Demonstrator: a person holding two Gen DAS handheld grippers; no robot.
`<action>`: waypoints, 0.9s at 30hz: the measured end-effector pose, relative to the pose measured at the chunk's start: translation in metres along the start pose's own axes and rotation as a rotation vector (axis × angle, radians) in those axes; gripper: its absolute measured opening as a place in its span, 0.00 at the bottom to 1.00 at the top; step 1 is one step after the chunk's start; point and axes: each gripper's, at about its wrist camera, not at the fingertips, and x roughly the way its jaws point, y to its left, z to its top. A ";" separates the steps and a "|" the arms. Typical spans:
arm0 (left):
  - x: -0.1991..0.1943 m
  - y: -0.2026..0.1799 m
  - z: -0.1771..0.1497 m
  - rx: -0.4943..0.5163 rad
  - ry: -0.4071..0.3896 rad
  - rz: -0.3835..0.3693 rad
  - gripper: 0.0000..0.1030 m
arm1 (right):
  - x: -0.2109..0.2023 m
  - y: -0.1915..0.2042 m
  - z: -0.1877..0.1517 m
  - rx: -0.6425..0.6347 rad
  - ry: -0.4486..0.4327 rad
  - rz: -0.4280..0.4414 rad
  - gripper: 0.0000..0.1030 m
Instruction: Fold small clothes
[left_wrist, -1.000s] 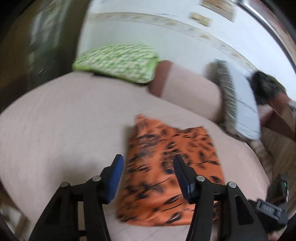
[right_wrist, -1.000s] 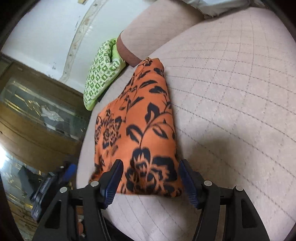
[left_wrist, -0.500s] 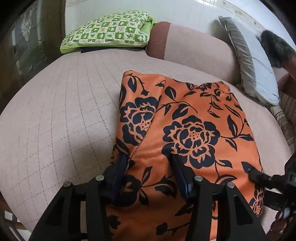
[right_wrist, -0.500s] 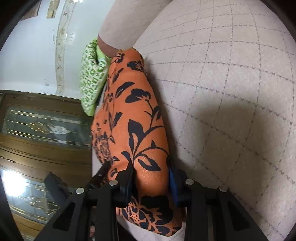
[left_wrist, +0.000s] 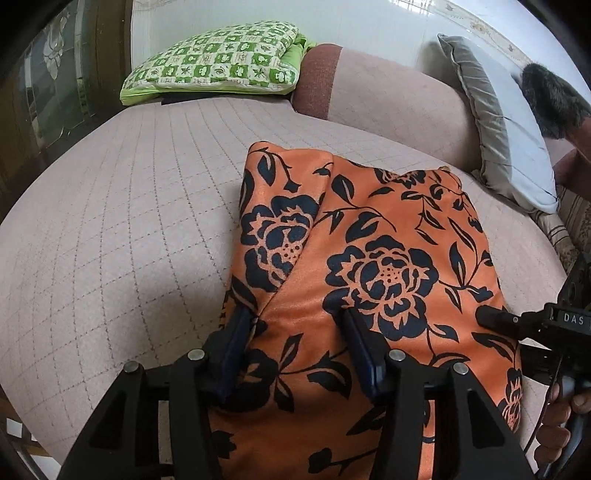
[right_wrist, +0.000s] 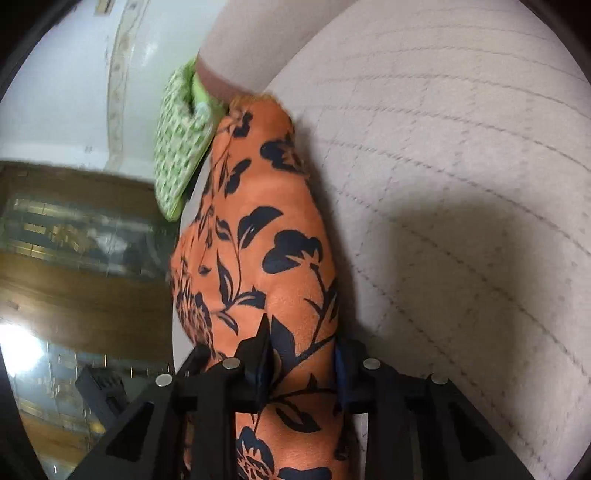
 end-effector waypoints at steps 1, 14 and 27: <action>0.000 0.002 0.000 -0.004 0.000 0.002 0.52 | -0.003 0.003 -0.001 0.000 -0.004 0.006 0.30; 0.004 0.009 0.004 -0.014 0.000 -0.009 0.55 | 0.026 0.018 0.054 -0.039 0.020 -0.043 0.27; 0.004 0.012 0.006 -0.021 -0.001 -0.008 0.59 | 0.004 0.020 0.065 0.028 -0.114 0.037 0.66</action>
